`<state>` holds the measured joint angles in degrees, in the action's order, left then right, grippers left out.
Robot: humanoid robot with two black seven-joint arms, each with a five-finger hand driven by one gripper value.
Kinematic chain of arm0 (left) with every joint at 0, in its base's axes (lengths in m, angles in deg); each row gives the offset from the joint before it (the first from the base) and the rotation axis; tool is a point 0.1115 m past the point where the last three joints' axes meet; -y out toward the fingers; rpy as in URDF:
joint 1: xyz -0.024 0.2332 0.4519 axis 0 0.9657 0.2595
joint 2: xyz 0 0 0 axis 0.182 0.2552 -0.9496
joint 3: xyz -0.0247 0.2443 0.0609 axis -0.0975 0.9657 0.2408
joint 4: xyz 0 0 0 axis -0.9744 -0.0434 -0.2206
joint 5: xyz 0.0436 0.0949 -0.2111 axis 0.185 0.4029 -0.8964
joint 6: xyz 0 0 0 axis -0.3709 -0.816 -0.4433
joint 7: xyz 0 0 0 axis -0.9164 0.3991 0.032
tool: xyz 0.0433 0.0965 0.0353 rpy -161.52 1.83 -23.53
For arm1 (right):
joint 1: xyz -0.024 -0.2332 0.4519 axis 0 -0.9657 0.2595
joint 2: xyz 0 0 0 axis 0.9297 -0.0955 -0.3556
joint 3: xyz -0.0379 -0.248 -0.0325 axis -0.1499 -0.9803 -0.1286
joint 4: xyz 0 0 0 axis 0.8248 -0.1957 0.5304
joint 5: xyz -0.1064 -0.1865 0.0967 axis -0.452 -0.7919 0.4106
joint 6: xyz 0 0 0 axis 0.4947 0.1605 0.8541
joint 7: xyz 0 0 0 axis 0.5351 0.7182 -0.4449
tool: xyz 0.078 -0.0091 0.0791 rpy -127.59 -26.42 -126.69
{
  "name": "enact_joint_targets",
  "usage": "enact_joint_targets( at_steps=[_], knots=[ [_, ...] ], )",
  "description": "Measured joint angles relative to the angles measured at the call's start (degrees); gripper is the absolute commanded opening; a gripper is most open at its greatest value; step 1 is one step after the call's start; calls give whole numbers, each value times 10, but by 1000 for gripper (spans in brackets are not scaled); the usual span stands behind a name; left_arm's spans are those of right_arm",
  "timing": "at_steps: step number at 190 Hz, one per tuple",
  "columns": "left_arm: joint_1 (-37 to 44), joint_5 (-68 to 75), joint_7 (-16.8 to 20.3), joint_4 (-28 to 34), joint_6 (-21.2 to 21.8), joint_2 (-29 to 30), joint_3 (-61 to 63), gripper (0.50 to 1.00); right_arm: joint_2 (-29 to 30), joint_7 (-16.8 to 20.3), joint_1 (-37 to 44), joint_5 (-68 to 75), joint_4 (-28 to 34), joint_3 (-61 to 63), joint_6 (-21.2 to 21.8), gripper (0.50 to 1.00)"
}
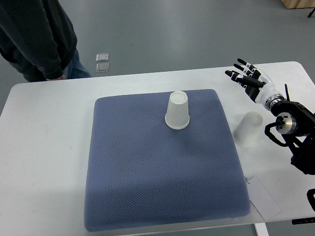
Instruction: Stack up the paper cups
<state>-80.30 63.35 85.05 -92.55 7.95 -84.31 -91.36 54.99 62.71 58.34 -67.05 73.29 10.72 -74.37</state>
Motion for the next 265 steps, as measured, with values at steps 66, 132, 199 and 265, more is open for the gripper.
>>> enact_joint_targets(
  at_steps=[66, 132, 199, 265],
  knots=[
    [0, -1, -4, 1, -1, 0, -1, 1000, 0, 0, 0, 0, 0, 0, 0, 907],
    [0, -1, -4, 2, 0, 0, 0, 1000, -2, -1, 0, -1, -1, -10, 6, 907],
    [0, -1, -4, 2, 0, 0, 0, 1000, -1, -2, 0, 1, 3, -9, 9, 907],
    [0, -1, -4, 2, 0, 0, 0, 1000, -43, -2, 17, -4, 10, -16, 49, 907]
  ],
)
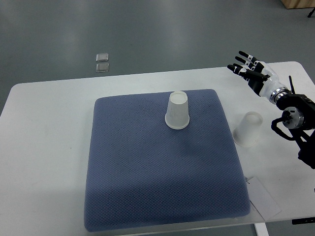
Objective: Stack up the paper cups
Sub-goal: 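Raise the right hand and swing it over the standing paper cup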
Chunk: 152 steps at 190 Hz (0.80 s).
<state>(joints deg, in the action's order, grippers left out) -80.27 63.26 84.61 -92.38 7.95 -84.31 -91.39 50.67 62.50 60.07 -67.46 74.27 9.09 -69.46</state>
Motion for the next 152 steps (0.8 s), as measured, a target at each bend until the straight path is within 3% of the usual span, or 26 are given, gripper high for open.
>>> enact_joint_targets(
  at_steps=[23, 66, 112, 152],
  knots=[
    [0, 0, 0, 0, 0, 0, 0, 1000, -30, 0, 2, -23, 12, -14, 28, 905],
    [0, 0, 0, 0, 0, 0, 0, 1000, -104, -11, 10, -129, 92, -85, 34, 905],
    [0, 0, 0, 0, 0, 0, 0, 1000, -224, -54, 88, -317, 188, -221, 53, 905],
    [0, 0, 0, 0, 0, 0, 0, 1000, -300, -65, 162, -395, 266, -333, 71, 905]
  ],
)
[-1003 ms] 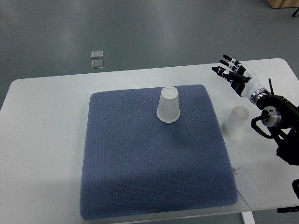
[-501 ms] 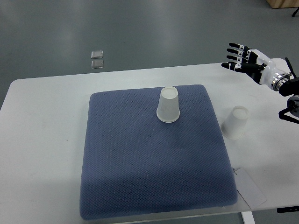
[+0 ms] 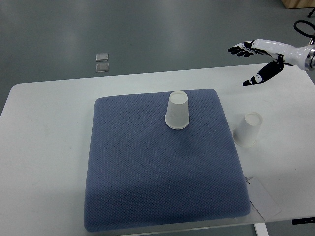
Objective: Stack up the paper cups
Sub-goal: 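Raise the right hand and swing it over the standing paper cup, then lower the right hand around the paper cup and close the fingers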
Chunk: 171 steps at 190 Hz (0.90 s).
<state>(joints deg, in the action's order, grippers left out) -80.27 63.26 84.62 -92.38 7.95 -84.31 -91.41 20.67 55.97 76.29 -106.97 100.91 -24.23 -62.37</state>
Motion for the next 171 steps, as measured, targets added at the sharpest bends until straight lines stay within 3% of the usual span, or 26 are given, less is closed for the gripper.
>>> enact_joint_targets(
  at_steps=[90, 171],
  knots=[
    [0, 0, 0, 0, 0, 0, 0, 1000, -57, -18, 53, -127, 75, -176, 2, 905],
    [0, 0, 0, 0, 0, 0, 0, 1000, -35, -16, 48, -173, 34, -219, -18, 874]
  ],
)
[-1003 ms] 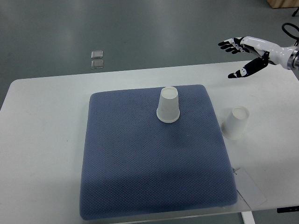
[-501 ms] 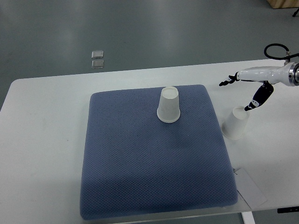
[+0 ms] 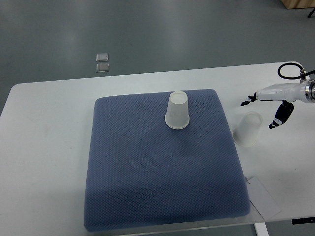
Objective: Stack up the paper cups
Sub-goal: 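Lower the right hand around the paper cup and close the fingers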
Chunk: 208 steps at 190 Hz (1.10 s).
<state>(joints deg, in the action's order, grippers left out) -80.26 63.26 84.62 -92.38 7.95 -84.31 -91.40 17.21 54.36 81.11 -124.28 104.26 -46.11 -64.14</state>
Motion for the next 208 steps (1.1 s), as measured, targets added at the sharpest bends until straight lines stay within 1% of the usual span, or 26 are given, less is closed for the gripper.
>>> enact_joint_targets(
  at_steps=[12, 21, 50, 126, 145, 150, 154, 155, 161, 175, 193, 194, 196, 199, 200, 201, 208],
  knots=[
    [0, 0, 0, 0, 0, 0, 0, 1000, 8, 0, -2, -3, -8, -3, -6, 862],
    [0, 0, 0, 0, 0, 0, 0, 1000, 13, 0, -3, -5, -13, -5, -9, 840],
    [0, 0, 0, 0, 0, 0, 0, 1000, 30, 0, -11, -8, -24, -7, -16, 813],
    [0, 0, 0, 0, 0, 0, 0, 1000, 47, 0, -25, -9, -28, -8, -20, 795],
    [0, 0, 0, 0, 0, 0, 0, 1000, 49, 0, -28, -11, -28, -8, -20, 748],
    [0, 0, 0, 0, 0, 0, 0, 1000, 50, 0, -28, -12, -28, -9, -20, 719],
    [0, 0, 0, 0, 0, 0, 0, 1000, 50, 0, -28, -13, -28, -9, -20, 711],
    [0, 0, 0, 0, 0, 0, 0, 1000, 50, 0, -28, -13, -28, -9, -20, 699],
    [0, 0, 0, 0, 0, 0, 0, 1000, 51, 0, -28, -14, -28, -9, -20, 670],
    [0, 0, 0, 0, 0, 0, 0, 1000, 53, 0, -28, -16, -30, -10, -21, 643],
    [0, 0, 0, 0, 0, 0, 0, 1000, 55, 0, -29, -17, -34, -10, -25, 558],
    [0, 0, 0, 0, 0, 0, 0, 1000, 55, 0, -29, -17, -35, -10, -25, 545],
    [0, 0, 0, 0, 0, 0, 0, 1000, 55, 0, -29, -17, -35, -10, -26, 545],
    [0, 0, 0, 0, 0, 0, 0, 1000, 56, 0, -29, -17, -35, -10, -27, 521],
    [0, 0, 0, 0, 0, 0, 0, 1000, 56, 0, -29, -17, -35, -10, -28, 521],
    [0, 0, 0, 0, 0, 0, 0, 1000, 56, 0, -30, -17, -35, -10, -28, 507],
    [0, 0, 0, 0, 0, 0, 0, 1000, 56, 0, -30, -18, -36, -10, -31, 500]
  ],
)
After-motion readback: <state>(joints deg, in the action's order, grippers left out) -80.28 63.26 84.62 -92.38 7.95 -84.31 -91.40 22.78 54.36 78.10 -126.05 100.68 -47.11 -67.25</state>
